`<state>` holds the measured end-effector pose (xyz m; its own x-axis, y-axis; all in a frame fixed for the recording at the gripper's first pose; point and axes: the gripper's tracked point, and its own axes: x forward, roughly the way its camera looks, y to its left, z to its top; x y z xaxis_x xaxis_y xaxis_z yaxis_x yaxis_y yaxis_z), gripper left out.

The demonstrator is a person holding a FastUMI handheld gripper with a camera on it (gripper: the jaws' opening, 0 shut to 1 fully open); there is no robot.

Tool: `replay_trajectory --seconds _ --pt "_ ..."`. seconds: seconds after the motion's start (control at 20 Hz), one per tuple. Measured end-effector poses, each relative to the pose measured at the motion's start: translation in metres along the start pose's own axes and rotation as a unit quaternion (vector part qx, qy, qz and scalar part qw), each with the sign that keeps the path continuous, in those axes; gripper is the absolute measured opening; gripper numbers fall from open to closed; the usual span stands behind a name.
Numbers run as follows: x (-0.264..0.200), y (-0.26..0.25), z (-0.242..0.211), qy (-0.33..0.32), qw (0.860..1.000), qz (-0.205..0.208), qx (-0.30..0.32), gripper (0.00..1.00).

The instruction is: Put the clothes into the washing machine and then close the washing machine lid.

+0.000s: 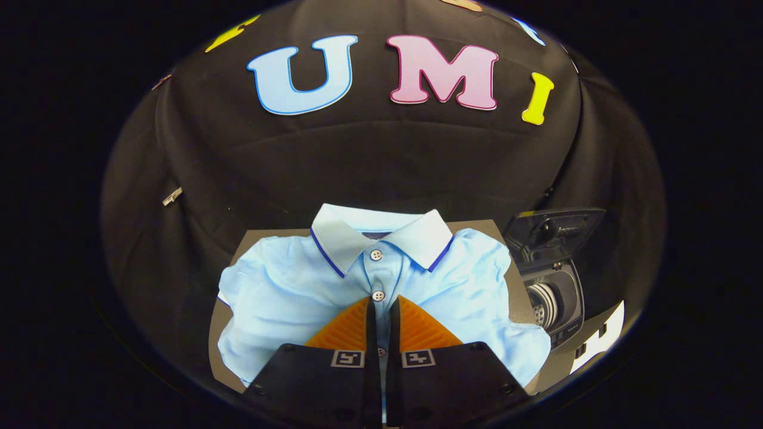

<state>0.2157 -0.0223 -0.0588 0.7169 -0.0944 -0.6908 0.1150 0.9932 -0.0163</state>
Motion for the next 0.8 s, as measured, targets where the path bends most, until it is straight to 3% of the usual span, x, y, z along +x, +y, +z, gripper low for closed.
replay_trajectory --seconds 0.35,0.8 --pt "-0.046 -0.023 0.039 -0.050 0.999 -0.002 -0.015 0.08" --pt "-0.096 -0.101 0.079 -0.087 0.996 0.010 -0.015 0.08"
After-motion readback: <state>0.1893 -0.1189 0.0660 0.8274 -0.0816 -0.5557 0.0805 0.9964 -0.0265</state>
